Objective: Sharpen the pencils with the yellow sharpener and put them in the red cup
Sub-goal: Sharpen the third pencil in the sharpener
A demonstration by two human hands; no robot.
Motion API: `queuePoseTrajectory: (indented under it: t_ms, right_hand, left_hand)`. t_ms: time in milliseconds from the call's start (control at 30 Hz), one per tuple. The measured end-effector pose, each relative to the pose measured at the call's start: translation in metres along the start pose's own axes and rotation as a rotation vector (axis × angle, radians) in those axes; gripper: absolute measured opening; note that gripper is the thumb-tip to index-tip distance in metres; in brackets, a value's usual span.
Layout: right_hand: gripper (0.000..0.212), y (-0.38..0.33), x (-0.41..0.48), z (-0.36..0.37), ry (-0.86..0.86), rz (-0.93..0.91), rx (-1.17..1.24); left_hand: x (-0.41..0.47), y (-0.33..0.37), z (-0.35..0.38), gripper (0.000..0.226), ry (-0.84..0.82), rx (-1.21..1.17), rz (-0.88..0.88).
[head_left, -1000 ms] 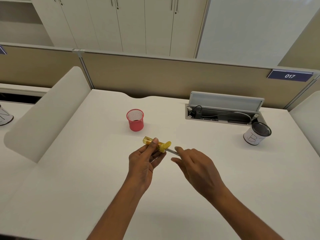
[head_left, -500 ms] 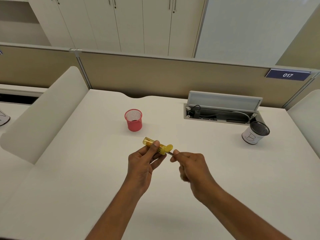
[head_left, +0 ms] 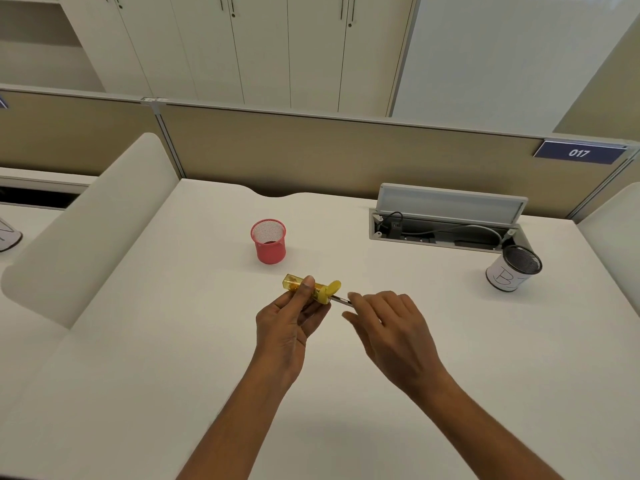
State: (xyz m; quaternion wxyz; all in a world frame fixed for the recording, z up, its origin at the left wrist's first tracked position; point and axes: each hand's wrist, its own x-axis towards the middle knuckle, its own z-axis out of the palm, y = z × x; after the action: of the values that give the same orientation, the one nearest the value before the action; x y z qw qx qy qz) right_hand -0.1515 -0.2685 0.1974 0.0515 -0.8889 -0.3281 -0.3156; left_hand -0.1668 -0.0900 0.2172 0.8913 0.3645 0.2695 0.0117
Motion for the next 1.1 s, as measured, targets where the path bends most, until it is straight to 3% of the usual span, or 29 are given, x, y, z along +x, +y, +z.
queuePoseTrajectory:
  t_ms: [167,267,400,533,600,700,800,933,1000,1100]
  right_hand:
    - [0.016,0.005,0.001,0.005,0.054,-0.084,-0.044]
    - [0.019,-0.001,0.006,0.006,0.022,0.088,0.169]
    - [0.02,-0.017,0.015,-0.004,-0.053,0.638,0.858]
    - [0.031,-0.013,0.032,-0.02,-0.382,1.368,1.487]
    - [0.027,-0.006,0.035,-0.026,-0.542,1.559,1.692]
    - [0.037,-0.004,0.031,-0.028,-0.587,1.345,1.547]
    - [0.039,-0.012,0.025,-0.027,-0.405,0.994,1.245]
    - [0.051,-0.005,0.004,-0.013,-0.209,0.378,0.49]
    - [0.043,0.002,-0.004,-0.006,-0.106,0.132,0.227]
    - [0.021,0.007,-0.009,-0.001,0.021,0.016,0.128]
  left_hand:
    - [-0.001,-0.003,0.0,0.031,-0.003,0.007,-0.019]
    - [0.001,-0.002,-0.001,0.03,-0.027,0.037,-0.008]
    - [0.002,0.0,-0.002,0.03,-0.068,0.074,0.016]
    - [0.001,-0.002,-0.002,0.025,-0.087,0.119,0.027]
    - [0.0,-0.004,-0.004,0.028,-0.084,0.124,0.026]
    - [0.0,-0.003,-0.004,0.028,-0.079,0.105,0.023]
    - [0.0,-0.002,-0.001,0.027,-0.071,0.075,0.022]
    - [0.0,0.001,0.0,0.028,-0.051,0.039,0.007]
    - [0.001,0.002,0.001,0.031,-0.044,0.027,0.0]
    - [0.001,0.001,0.002,0.032,-0.043,0.031,-0.006]
